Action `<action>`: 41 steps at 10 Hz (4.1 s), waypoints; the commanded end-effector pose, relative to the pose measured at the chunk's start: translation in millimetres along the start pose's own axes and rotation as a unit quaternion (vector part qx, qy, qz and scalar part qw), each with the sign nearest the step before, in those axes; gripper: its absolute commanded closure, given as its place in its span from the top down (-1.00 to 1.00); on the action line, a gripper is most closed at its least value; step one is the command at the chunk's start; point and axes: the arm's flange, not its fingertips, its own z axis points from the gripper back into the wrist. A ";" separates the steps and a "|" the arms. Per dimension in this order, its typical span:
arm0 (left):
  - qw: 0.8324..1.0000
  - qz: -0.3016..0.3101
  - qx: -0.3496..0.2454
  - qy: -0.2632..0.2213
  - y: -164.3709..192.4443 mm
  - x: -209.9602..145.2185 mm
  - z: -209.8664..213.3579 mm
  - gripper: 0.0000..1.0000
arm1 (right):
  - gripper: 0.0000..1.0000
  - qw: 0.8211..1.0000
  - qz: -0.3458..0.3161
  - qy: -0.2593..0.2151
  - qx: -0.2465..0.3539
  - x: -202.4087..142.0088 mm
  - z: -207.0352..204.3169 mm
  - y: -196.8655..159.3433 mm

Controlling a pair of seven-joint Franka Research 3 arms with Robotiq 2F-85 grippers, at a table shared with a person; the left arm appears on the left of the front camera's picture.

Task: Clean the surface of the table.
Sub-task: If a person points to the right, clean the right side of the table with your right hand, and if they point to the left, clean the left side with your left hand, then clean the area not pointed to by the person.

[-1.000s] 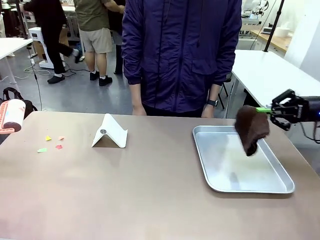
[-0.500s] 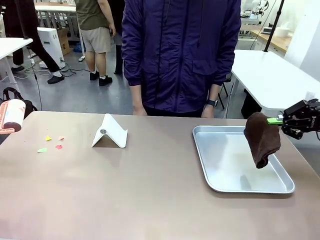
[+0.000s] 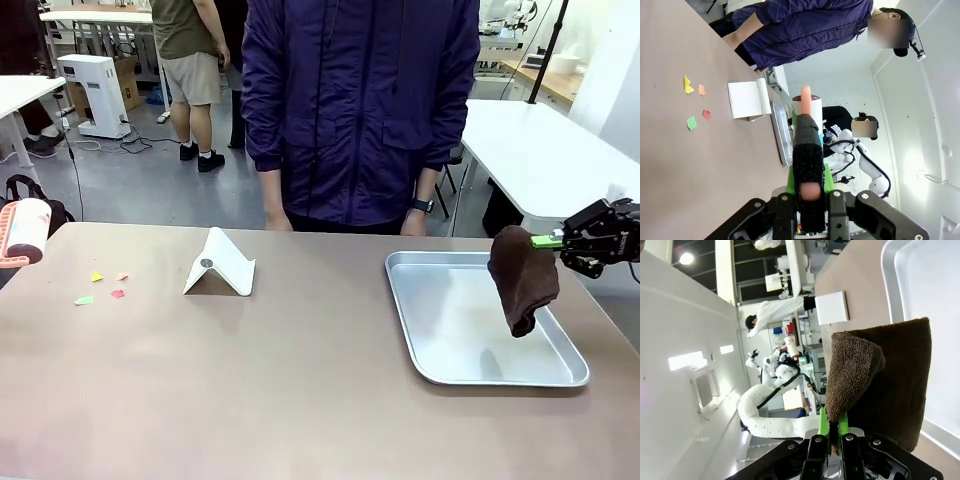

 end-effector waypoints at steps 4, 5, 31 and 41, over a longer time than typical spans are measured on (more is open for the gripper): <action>1.000 -0.003 0.000 0.001 -3.6 -3.8 0.1 -1.00 | -0.86 1.000 -0.007 0.002 0.002 3.5 -0.5 7.5; 1.000 -0.003 0.000 0.001 -3.6 -3.8 0.1 -1.00 | -0.86 1.000 -0.007 0.002 0.002 3.5 -0.5 7.5; 0.934 0.108 0.341 -0.004 51.2 40.8 -127.5 -0.56 | -0.86 1.000 -0.007 0.002 0.002 3.5 -0.5 7.5; 0.986 -0.078 0.013 0.144 -61.2 1.2 -108.2 -0.56 | -0.86 1.000 -0.007 0.002 0.002 3.5 -0.5 7.5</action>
